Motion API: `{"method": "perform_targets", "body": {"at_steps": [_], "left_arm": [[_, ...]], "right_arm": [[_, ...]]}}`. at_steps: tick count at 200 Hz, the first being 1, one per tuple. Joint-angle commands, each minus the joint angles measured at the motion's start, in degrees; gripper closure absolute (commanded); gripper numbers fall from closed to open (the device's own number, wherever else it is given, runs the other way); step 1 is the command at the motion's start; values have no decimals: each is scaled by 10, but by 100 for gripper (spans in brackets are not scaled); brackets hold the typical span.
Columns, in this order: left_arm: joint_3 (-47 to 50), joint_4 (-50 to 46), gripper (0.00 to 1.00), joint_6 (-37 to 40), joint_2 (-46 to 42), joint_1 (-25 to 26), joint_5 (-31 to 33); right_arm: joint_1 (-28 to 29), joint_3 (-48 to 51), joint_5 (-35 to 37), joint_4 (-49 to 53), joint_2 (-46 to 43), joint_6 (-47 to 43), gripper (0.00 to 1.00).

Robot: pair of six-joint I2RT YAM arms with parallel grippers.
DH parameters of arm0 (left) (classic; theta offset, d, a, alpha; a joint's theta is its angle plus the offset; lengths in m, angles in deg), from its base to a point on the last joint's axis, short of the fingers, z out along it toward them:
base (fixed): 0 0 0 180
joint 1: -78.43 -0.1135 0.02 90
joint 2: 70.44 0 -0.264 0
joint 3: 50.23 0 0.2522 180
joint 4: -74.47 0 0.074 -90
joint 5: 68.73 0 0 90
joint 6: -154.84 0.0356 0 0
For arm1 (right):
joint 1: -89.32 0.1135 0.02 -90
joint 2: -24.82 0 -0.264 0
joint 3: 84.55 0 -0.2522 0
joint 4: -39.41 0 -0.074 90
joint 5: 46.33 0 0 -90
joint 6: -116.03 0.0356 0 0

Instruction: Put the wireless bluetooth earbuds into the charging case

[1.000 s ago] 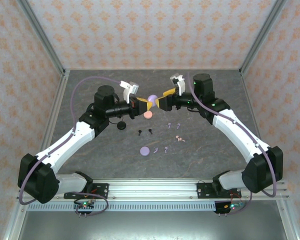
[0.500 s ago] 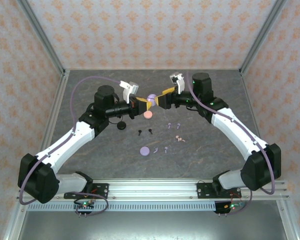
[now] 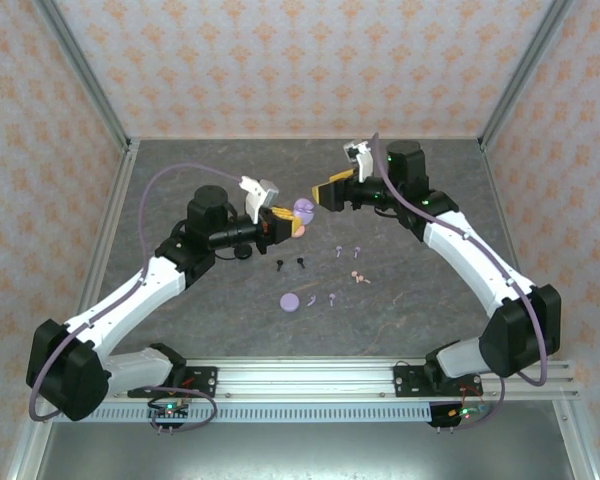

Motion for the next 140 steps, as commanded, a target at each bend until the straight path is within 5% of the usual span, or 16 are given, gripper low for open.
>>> {"method": "perform_targets", "body": {"at_steps": [1, 35, 140], "left_arm": [[23, 37, 100, 59, -32, 6, 43], [47, 52, 100, 110, -55, 10, 64], [21, 31, 100, 145, -47, 19, 52]], "right_arm": [[-19, -15, 8, 41, -43, 19, 22], [-15, 15, -43, 38, -65, 42, 20], [33, 27, -21, -35, -9, 77, 16]]}}
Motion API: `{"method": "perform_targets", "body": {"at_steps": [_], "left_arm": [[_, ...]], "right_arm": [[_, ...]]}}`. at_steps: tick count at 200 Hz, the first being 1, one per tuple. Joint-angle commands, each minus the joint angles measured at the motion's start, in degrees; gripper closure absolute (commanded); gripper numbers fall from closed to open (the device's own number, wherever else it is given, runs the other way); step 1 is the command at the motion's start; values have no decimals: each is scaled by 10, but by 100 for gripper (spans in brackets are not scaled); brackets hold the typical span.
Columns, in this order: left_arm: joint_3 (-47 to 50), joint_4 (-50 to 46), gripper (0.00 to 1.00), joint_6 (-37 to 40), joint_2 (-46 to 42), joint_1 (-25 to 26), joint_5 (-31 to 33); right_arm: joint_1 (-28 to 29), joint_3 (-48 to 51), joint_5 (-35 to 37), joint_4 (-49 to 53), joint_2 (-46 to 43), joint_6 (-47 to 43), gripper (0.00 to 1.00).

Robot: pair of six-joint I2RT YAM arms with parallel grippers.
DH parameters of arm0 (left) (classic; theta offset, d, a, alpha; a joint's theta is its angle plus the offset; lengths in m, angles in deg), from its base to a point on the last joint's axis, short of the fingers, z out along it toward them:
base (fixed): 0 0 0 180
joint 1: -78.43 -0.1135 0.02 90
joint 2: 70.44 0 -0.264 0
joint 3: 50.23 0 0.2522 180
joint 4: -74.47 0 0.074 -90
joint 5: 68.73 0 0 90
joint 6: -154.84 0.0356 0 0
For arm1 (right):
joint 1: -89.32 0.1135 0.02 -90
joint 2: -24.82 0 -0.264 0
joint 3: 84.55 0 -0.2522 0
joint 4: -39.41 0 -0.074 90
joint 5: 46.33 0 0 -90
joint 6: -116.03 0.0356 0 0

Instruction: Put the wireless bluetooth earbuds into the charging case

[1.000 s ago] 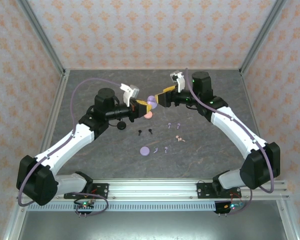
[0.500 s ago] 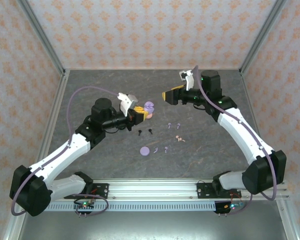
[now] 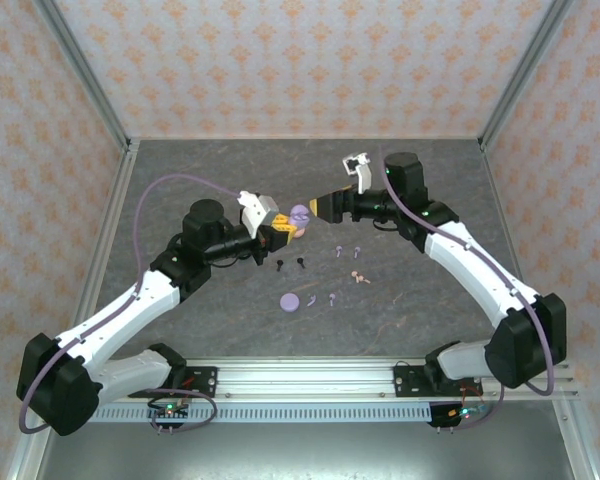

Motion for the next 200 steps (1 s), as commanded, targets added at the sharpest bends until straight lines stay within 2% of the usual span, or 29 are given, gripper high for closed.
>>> {"method": "perform_targets", "body": {"at_steps": [1, 75, 113, 140, 158, 177, 200], "left_arm": [[-21, 15, 100, 19, -3, 2, 3], [-29, 0, 100, 33, 0, 7, 5], [-27, 0, 100, 37, -5, 7, 19], [-19, 4, 100, 38, -14, 8, 28], [-16, 9, 100, 37, -23, 8, 31], [-7, 27, 100, 33, -36, 8, 33], [-4, 48, 100, 20, -48, 9, 19]], "right_arm": [[8, -21, -6, -28, 15, 5, 16], [14, -33, -3, -41, 43, 10, 17], [-1, -40, 16, -10, 17, 11, 16], [-46, -22, 68, 22, -19, 60, 16], [-60, -35, 124, 125, -12, 48, 18], [-59, -44, 170, 210, 17, 38, 27], [-59, -37, 248, 267, 48, 56, 36]]}}
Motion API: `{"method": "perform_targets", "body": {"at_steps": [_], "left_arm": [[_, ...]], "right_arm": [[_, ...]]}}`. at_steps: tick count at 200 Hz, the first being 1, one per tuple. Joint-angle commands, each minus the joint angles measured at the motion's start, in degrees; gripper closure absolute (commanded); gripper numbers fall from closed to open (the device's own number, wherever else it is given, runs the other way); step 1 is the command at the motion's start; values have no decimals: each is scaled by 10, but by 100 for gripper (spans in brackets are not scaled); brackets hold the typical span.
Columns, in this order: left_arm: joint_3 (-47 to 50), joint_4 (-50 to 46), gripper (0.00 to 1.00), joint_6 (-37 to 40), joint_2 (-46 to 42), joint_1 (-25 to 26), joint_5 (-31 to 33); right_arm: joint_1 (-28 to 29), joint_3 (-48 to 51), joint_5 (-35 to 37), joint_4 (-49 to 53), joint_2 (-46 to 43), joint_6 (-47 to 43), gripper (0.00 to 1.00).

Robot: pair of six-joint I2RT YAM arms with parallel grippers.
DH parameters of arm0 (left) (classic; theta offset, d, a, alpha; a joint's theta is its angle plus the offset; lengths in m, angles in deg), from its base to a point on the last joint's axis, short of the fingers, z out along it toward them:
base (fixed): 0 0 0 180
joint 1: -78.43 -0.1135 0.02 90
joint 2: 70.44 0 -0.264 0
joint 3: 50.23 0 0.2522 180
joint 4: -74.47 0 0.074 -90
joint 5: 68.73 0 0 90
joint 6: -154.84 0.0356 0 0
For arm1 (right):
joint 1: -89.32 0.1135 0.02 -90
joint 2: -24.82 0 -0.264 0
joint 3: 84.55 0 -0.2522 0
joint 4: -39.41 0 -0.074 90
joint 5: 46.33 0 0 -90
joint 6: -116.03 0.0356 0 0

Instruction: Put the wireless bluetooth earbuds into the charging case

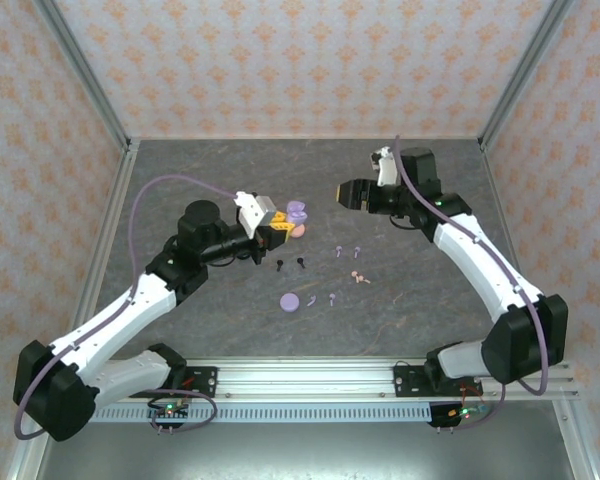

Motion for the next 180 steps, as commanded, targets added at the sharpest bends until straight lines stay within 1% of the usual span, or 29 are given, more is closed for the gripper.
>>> {"method": "perform_targets", "body": {"at_steps": [1, 13, 36, 69, 103, 140, 180], "left_arm": [[-2, 49, 100, -4, -22, 4, -1], [-1, 65, 100, -17, -25, 4, -9], [-4, 95, 100, -39, -27, 5, -27], [-18, 115, 100, -61, -22, 5, -47], [-30, 104, 100, -60, -22, 8, -46], [-34, 90, 100, -57, -21, 9, -44], [-33, 79, 100, -54, -25, 10, -42]], "right_arm": [[2, -2, 105, 119, 34, 15, 36], [2, 6, 127, 126, 51, 27, 41], [2, 16, 140, 127, 89, 41, 42], [5, 10, 155, 129, 163, 36, 46], [24, -11, 183, 134, 223, 28, 50], [31, -24, 197, 129, 260, 30, 52], [33, -30, 204, 122, 276, 29, 55]]}}
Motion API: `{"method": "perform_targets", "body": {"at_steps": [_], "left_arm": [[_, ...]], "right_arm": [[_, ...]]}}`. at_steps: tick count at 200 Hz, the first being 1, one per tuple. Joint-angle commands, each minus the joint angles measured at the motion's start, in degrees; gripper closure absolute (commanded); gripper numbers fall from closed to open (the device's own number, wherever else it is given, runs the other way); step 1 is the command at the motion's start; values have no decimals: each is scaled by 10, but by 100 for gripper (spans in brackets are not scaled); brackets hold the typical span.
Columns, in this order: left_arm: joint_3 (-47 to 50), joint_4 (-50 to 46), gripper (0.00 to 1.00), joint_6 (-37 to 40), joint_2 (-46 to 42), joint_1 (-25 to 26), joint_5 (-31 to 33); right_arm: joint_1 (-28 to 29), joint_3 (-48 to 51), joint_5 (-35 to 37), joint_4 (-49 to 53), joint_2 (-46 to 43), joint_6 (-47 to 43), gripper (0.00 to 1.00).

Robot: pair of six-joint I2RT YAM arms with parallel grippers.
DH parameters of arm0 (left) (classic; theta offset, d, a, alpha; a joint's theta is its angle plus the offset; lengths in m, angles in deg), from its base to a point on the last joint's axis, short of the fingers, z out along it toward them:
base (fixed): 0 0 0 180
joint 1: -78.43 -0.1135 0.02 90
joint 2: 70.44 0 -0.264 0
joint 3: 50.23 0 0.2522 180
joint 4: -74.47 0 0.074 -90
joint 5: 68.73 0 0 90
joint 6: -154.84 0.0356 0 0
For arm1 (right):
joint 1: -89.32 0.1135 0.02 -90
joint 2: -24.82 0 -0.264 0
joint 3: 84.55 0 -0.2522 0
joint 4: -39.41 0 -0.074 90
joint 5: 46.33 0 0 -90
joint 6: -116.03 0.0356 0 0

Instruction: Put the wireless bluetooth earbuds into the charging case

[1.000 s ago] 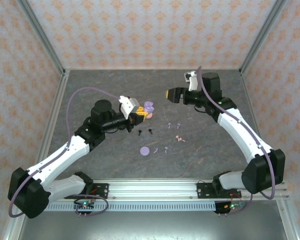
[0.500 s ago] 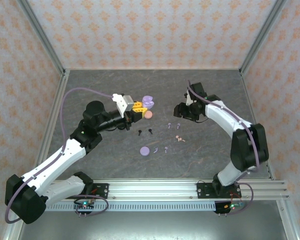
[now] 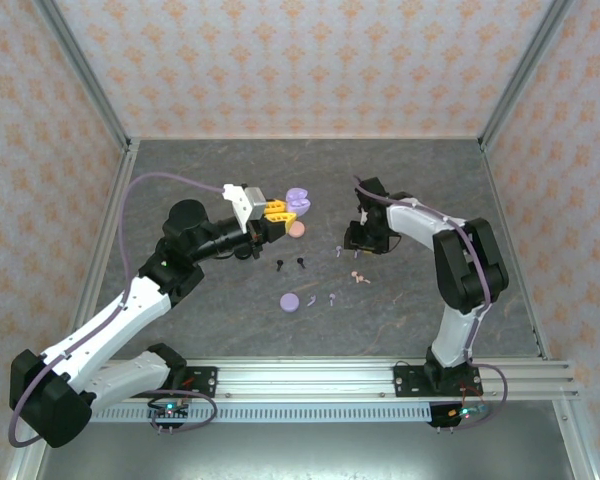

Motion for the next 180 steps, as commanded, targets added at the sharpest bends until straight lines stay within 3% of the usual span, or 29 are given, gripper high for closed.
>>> {"method": "perform_targets", "body": {"at_steps": [1, 111, 180], "left_arm": [[-17, 3, 100, -2, -8, 7, -6], [-19, -12, 100, 6, -6, 6, -2], [-8, -9, 100, 1, -8, 6, 11]], "right_arm": [[3, -19, 26, 5, 13, -1, 55], [13, -30, 24, 2, 45, -7, 63], [14, -16, 22, -13, 12, -4, 79]]}}
